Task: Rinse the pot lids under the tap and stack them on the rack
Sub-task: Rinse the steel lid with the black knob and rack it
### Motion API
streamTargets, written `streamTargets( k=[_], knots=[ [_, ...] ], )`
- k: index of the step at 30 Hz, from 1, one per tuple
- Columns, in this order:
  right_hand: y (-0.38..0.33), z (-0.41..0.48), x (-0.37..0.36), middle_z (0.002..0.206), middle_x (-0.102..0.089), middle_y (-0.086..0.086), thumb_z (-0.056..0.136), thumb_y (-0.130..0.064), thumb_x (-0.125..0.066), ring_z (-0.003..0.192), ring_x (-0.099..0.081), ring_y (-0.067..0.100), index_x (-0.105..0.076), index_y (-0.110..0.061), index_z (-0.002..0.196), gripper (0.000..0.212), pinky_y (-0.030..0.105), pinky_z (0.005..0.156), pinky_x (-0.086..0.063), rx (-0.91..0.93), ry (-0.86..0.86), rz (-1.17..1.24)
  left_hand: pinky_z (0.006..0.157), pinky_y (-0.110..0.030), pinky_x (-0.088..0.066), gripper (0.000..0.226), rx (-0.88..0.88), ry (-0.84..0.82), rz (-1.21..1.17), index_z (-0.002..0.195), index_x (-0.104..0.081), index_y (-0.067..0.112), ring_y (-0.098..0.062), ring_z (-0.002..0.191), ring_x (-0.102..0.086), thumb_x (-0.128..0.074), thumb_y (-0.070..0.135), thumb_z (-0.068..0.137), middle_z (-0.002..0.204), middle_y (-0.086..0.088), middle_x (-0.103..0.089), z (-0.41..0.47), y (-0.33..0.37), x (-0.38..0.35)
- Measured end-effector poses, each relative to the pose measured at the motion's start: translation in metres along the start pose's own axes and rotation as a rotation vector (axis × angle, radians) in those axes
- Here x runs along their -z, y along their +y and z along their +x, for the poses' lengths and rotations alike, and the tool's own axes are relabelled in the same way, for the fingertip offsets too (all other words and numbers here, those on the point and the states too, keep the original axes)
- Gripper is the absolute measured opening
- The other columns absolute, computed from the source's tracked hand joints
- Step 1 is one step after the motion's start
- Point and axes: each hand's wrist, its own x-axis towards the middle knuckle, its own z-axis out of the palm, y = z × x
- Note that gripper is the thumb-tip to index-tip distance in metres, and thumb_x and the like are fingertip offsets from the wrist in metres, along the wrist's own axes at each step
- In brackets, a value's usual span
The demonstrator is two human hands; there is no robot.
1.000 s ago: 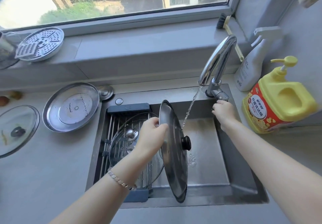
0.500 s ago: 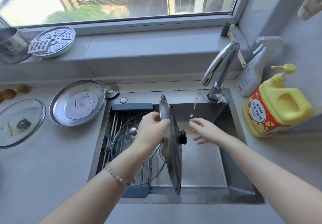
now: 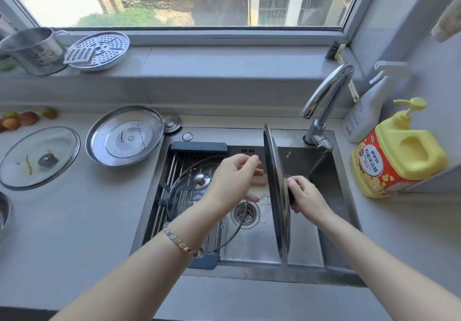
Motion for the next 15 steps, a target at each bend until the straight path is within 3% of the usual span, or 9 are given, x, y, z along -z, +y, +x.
streamTargets(
  k=[6, 12, 15],
  knots=[
    [0.005, -0.007, 0.006, 0.061, -0.049, 0.003, 0.098, -0.021, -0.041, 0.039, -0.042, 0.006, -0.054, -0.004, 0.097, 0.022, 0.017, 0.039, -0.035, 0.022, 0.039, -0.034, 0.055, -0.029, -0.055, 0.016, 0.249, 0.127, 0.017, 0.084, -0.056, 0.011, -0.015, 0.071, -0.061, -0.044, 0.009, 0.094, 0.095, -0.013, -0.059, -0.009, -0.049, 0.022],
    [-0.010, -0.009, -0.001, 0.059, -0.049, 0.002, 0.097, -0.024, -0.045, 0.045, -0.042, 0.016, -0.055, -0.006, 0.094, 0.021, 0.019, 0.040, -0.035, 0.066, 0.097, 0.003, 0.073, -0.034, -0.050, 0.021, 0.308, 0.173, 0.090, 0.080, -0.058, 0.015, -0.019, 0.079, -0.061, -0.043, 0.005, 0.090, 0.091, -0.010, -0.063, -0.014, -0.080, 0.036],
    [-0.015, -0.008, -0.008, 0.057, -0.048, 0.002, 0.096, -0.026, -0.046, 0.045, -0.039, 0.016, -0.056, -0.007, 0.090, 0.022, 0.023, 0.042, -0.033, 0.073, 0.159, 0.123, 0.073, -0.034, -0.049, 0.019, 0.305, 0.167, 0.104, 0.083, -0.059, 0.016, -0.018, 0.078, -0.063, -0.044, 0.006, 0.089, 0.090, -0.008, -0.065, -0.016, -0.084, 0.043]
  ],
)
